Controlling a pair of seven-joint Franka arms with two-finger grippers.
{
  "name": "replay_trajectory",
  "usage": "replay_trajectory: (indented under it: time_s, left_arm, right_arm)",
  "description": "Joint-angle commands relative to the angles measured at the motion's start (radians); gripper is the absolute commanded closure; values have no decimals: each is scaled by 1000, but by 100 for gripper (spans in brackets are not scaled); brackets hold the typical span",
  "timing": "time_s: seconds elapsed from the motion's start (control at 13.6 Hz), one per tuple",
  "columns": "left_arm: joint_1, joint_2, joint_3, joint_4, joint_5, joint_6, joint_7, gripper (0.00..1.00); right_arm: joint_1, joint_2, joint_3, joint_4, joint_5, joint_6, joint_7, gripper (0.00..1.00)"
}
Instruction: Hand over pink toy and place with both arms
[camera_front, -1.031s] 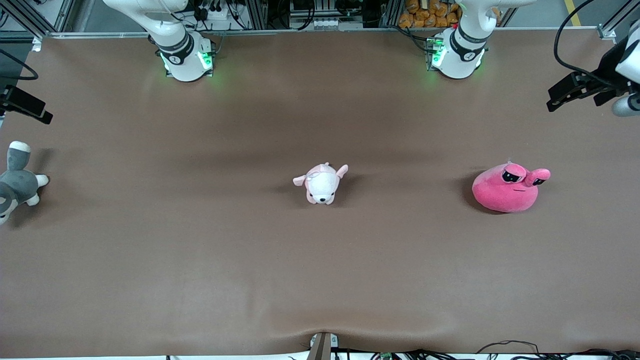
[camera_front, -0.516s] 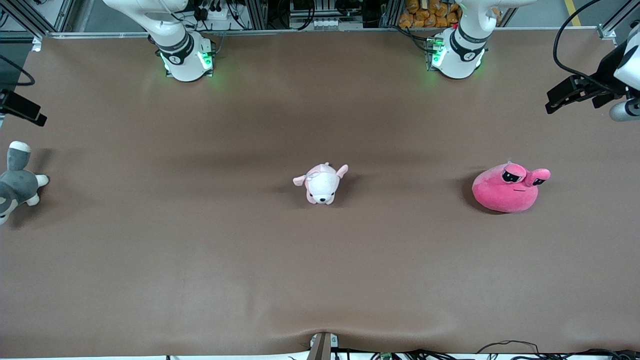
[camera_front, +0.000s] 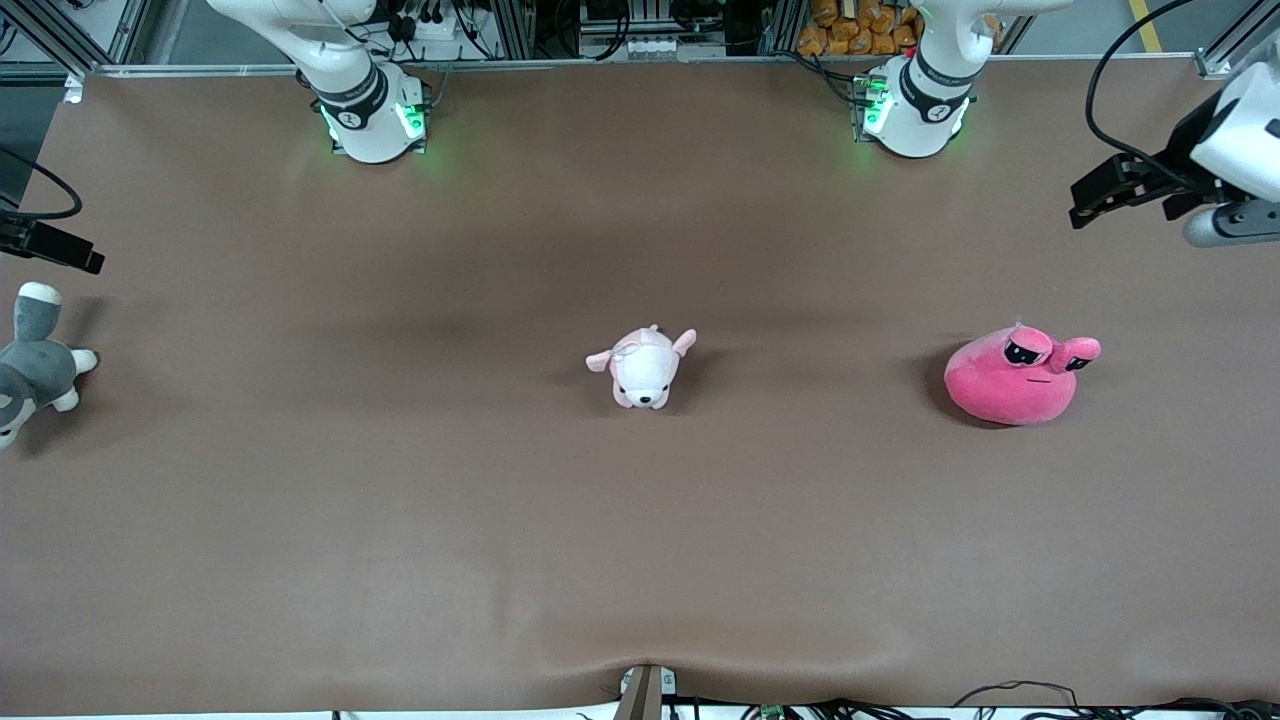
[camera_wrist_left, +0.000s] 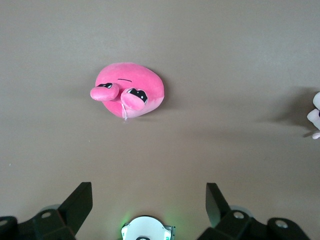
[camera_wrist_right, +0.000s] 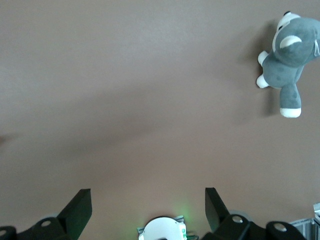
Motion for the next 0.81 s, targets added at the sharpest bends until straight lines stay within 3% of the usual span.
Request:
replay_trajectory:
  time_s: [0.0,0.29,0.52,0.74]
  left_arm:
    - [3,-35,0,-42,-9,8,17,0]
    - [10,-35,0,-67,-9,30,16,0]
    - [10,-49,2,-59,3,31,-1,0]
    - [12,-43,9,-61,6,51,-1,0]
  right_arm:
    - [-20,-8,9,-10,10,-8,9,0]
    - [-24,-5,9,-20,17,-11,83,0]
    - [-35,-4,7,-20,150,-6,239,0]
    - [-15,-4,10,-19,220,0,422,0]
